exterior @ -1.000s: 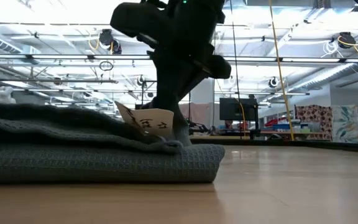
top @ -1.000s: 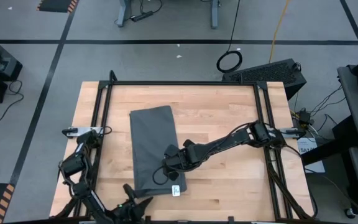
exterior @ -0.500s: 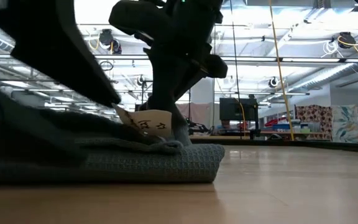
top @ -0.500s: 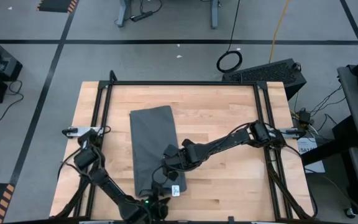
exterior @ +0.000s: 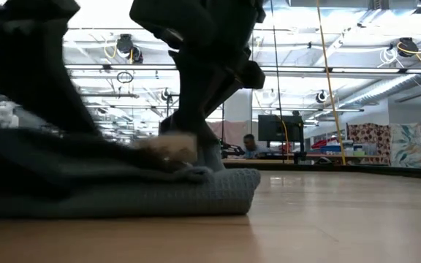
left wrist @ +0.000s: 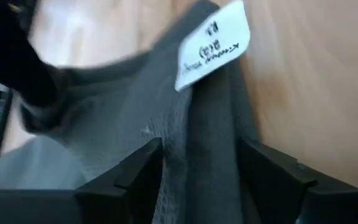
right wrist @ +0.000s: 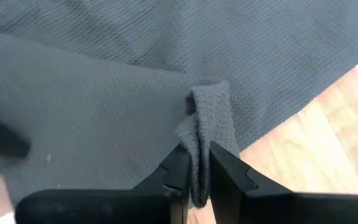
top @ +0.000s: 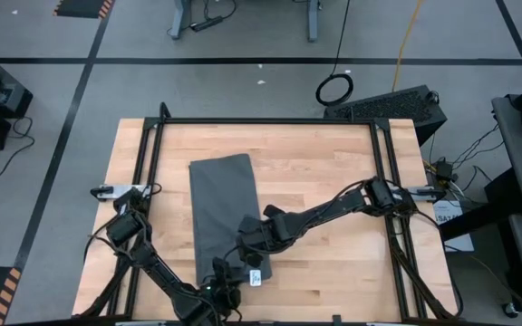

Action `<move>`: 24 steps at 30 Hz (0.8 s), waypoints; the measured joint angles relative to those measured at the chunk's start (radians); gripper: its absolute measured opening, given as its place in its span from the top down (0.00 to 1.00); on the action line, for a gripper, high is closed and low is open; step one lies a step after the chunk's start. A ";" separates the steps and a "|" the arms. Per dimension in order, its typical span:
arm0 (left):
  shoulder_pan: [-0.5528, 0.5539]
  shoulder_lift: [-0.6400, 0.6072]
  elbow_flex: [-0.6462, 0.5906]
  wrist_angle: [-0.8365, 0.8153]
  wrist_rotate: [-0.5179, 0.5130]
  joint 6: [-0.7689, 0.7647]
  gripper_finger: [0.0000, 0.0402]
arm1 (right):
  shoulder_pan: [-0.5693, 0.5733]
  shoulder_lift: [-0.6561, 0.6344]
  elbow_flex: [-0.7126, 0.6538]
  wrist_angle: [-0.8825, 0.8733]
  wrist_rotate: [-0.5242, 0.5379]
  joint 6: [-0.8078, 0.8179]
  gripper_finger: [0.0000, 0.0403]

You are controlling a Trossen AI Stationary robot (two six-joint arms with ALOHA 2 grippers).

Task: Roll towel into tight, uniform cylinder
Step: Roll the gray towel

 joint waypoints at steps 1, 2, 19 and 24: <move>0.002 0.000 0.000 -0.007 0.021 -0.002 0.48 | 0.002 0.000 0.000 0.000 0.000 -0.002 0.90; 0.004 0.000 0.000 -0.011 0.036 -0.007 0.50 | 0.004 0.000 0.000 0.001 0.000 -0.007 0.90; -0.010 0.000 0.035 -0.172 0.002 -0.369 0.90 | 0.047 0.000 0.000 0.008 0.005 -0.038 0.90; -0.040 0.000 0.035 -0.360 -0.030 -0.621 0.98 | 0.058 -0.016 0.000 0.006 0.013 -0.052 0.90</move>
